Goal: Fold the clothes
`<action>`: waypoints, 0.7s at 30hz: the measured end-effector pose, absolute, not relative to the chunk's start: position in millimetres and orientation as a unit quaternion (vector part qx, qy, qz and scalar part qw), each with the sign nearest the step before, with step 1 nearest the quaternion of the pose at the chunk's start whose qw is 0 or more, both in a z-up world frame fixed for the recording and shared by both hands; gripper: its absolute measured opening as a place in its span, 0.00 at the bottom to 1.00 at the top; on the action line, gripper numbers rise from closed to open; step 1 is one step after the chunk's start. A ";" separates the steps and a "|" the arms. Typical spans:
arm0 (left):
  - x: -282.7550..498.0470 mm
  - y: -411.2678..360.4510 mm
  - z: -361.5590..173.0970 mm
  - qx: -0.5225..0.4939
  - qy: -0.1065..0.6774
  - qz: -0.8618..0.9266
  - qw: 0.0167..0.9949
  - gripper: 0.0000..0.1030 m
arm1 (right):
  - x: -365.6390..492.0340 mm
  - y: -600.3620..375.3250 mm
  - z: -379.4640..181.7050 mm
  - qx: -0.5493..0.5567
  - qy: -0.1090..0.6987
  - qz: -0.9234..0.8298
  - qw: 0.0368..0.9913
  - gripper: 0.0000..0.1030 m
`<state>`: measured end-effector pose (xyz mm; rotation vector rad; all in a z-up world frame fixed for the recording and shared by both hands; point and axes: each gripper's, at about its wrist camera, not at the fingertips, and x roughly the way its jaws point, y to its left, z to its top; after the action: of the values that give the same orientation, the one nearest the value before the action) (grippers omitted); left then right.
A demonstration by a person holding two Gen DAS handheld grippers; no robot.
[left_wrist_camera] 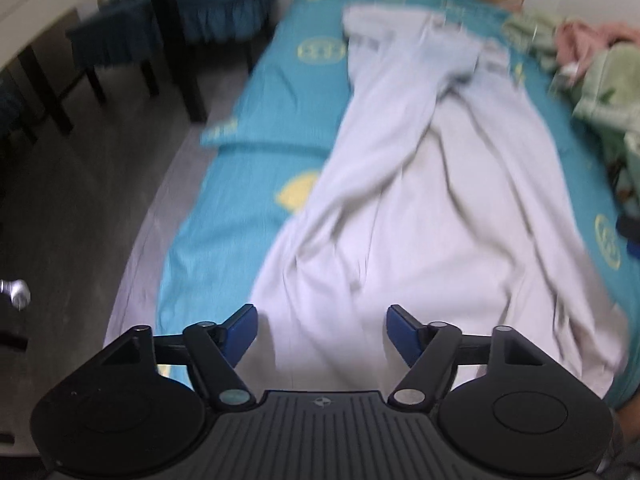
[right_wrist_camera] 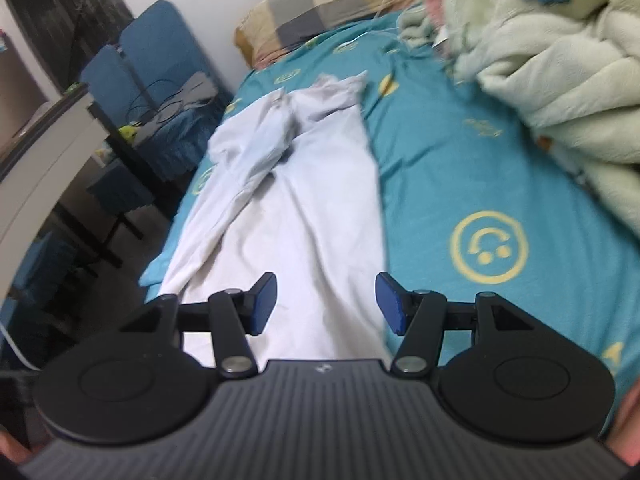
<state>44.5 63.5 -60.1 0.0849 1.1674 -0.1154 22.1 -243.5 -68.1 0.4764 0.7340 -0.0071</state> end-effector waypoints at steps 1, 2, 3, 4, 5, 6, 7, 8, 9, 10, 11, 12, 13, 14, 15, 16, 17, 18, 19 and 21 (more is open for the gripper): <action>45.0 61.0 -63.1 0.046 0.561 -0.054 0.825 0.62 | 22.1 -242.7 -69.0 0.227 0.357 -0.004 0.906 0.56; 46.1 58.0 -65.2 0.052 0.570 -0.055 0.818 0.60 | 22.0 -242.1 -69.7 0.224 0.359 -0.004 0.906 0.56; 46.9 55.7 -67.3 0.057 0.578 -0.056 0.812 0.53 | 21.9 -241.5 -70.5 0.220 0.361 -0.005 0.906 0.56; 47.4 53.9 -69.6 0.060 0.586 -0.057 0.806 0.43 | 21.2 -243.3 -71.5 0.222 0.361 -0.004 0.906 0.56; 47.4 51.5 -71.4 0.064 0.593 -0.059 0.801 0.36 | 20.5 -246.4 -72.3 0.226 0.362 -0.004 0.904 0.56; 47.1 48.8 -72.9 0.068 0.600 -0.061 0.795 0.21 | 19.7 -249.6 -73.1 0.230 0.363 -0.005 0.903 0.56; 45.8 44.6 -72.0 0.079 0.601 -0.064 0.793 0.11 | 19.0 -253.1 -73.9 0.236 0.364 -0.007 0.901 0.56; 44.0 39.6 -70.1 0.092 0.599 -0.067 0.793 0.09 | 18.3 -256.8 -74.4 0.242 0.364 -0.009 0.899 0.56; 41.5 34.5 -65.5 0.106 0.592 -0.071 0.796 0.05 | 17.5 -260.6 -74.8 0.249 0.363 -0.011 0.898 0.56; 38.7 29.4 -59.7 0.120 0.583 -0.076 0.800 0.02 | 16.6 -263.6 -75.0 0.256 0.362 -0.012 0.896 0.56; 34.9 24.0 -51.4 0.135 0.572 -0.084 0.804 0.02 | 15.8 -266.4 -75.2 0.262 0.361 -0.013 0.895 0.56; 30.0 18.1 -41.1 0.150 0.560 -0.094 0.810 0.02 | 14.9 -269.2 -75.3 0.268 0.360 -0.013 0.893 0.56; 24.2 11.9 -29.9 0.163 0.547 -0.106 0.814 0.01 | 14.4 -271.2 -75.2 0.273 0.359 -0.013 0.892 0.56; 17.7 5.7 -18.5 0.172 0.537 -0.121 0.817 0.01 | 14.5 -273.4 -75.0 0.276 0.358 -0.013 0.892 0.56; 10.4 -0.8 -8.9 0.178 0.530 -0.140 0.817 0.01 | 14.2 -275.2 -74.6 0.279 0.357 -0.013 0.891 0.56; 2.8 -7.5 -0.1 0.184 0.524 -0.159 0.816 0.01 | 13.7 -276.9 -74.2 0.283 0.356 -0.013 0.890 0.56; -4.8 -14.2 8.7 0.189 0.518 -0.178 0.815 0.01 | 13.3 -278.6 -73.9 0.286 0.356 -0.013 0.890 0.56; -13.6 -22.4 14.0 0.197 0.512 -0.195 0.813 0.01 | 12.9 -280.4 -73.5 0.289 0.355 -0.013 0.889 0.56; -21.8 -31.2 15.3 0.206 0.509 -0.211 0.809 0.01 | 12.8 -282.5 -73.3 0.293 0.354 -0.013 0.888 0.56; -33.2 -46.0 5.2 0.214 0.515 -0.234 0.796 0.01 | 13.1 -287.4 -73.7 0.299 0.357 -0.012 0.885 0.56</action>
<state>-33.2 -46.0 5.2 0.4597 1.1060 -0.5031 13.1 -287.4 -73.7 0.6213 0.7433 -0.0245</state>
